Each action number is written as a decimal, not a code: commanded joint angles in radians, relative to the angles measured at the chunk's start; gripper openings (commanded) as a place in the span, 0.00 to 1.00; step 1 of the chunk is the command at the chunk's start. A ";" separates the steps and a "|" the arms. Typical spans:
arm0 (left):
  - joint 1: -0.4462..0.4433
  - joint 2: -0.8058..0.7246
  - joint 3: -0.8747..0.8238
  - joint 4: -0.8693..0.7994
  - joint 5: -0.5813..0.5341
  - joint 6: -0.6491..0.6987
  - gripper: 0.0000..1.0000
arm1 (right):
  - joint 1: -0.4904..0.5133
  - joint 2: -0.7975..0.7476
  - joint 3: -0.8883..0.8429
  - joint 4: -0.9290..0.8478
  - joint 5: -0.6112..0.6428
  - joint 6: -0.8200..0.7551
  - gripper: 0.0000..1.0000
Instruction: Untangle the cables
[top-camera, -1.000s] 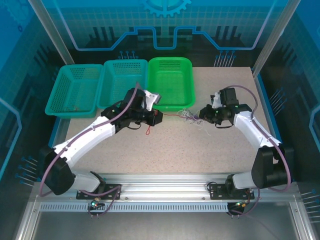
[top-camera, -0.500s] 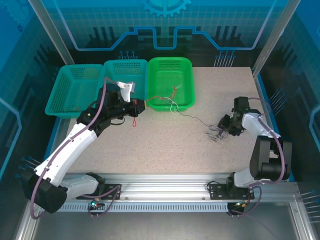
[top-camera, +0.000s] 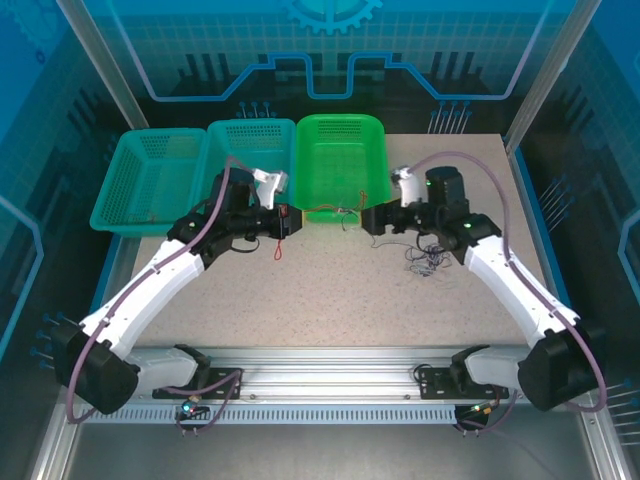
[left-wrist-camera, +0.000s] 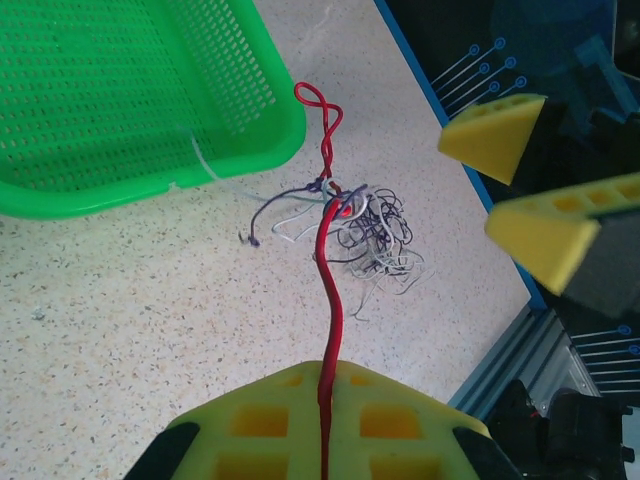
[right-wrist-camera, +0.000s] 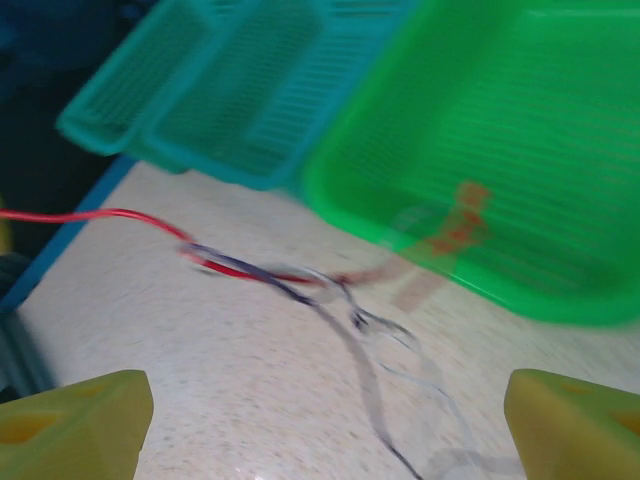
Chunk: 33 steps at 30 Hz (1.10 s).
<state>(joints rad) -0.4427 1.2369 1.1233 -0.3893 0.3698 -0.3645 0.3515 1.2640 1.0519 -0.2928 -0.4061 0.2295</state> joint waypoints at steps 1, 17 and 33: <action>-0.014 0.012 0.042 0.024 0.041 0.015 0.00 | 0.045 0.092 0.021 0.081 -0.052 -0.042 0.91; -0.026 -0.035 0.029 0.054 -0.011 -0.007 0.00 | 0.057 0.284 0.005 0.048 0.318 0.095 0.26; 0.172 -0.218 -0.020 0.084 -0.064 -0.090 0.00 | -0.202 0.171 -0.230 0.029 0.311 0.238 0.00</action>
<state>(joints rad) -0.3012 1.0470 1.1091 -0.3088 0.3222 -0.4324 0.1997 1.4734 0.8616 -0.2386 -0.1303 0.4030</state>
